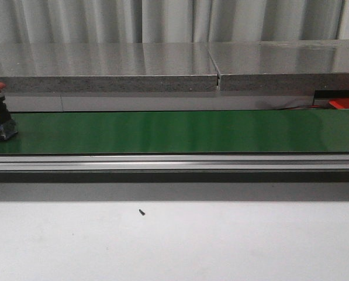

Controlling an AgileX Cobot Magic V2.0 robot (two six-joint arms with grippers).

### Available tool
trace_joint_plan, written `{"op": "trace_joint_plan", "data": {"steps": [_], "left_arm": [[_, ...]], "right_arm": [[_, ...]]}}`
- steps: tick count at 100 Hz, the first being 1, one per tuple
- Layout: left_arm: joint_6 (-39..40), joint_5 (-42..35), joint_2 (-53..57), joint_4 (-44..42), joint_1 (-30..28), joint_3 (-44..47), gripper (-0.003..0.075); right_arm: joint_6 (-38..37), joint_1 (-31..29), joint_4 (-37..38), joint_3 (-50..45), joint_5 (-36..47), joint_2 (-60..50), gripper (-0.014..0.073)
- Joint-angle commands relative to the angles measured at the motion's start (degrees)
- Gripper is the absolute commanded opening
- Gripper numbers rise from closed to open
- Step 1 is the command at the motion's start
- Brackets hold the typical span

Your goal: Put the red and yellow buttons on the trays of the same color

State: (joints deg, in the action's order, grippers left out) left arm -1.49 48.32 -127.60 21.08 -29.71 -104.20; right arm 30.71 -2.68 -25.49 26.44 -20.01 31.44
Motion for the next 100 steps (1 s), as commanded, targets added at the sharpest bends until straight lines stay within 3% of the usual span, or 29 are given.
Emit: {"op": "trace_joint_plan", "data": {"steps": [1, 24, 70, 100], "left_arm": [[-1.1, -0.7, 5.6, 1.5, 0.3, -1.7, 0.0198], [-4.5, 6.3, 12.0, -0.7, 0.3, -0.6, 0.0198], [-4.6, -1.1, 35.3, -0.3, 2.8, 23.7, 0.0198], [-4.6, 0.9, 36.2, -0.1, 8.6, 26.0, 0.0198]], "right_arm": [[0.4, 0.2, -0.6, 1.5, 3.6, -0.1, 0.0002], [0.4, 0.2, -0.6, 1.5, 3.6, -0.1, 0.0002], [0.4, 0.2, -0.6, 1.5, 3.6, -0.1, 0.0002], [0.4, 0.2, -0.6, 1.5, 3.6, -0.1, 0.0002]]}}
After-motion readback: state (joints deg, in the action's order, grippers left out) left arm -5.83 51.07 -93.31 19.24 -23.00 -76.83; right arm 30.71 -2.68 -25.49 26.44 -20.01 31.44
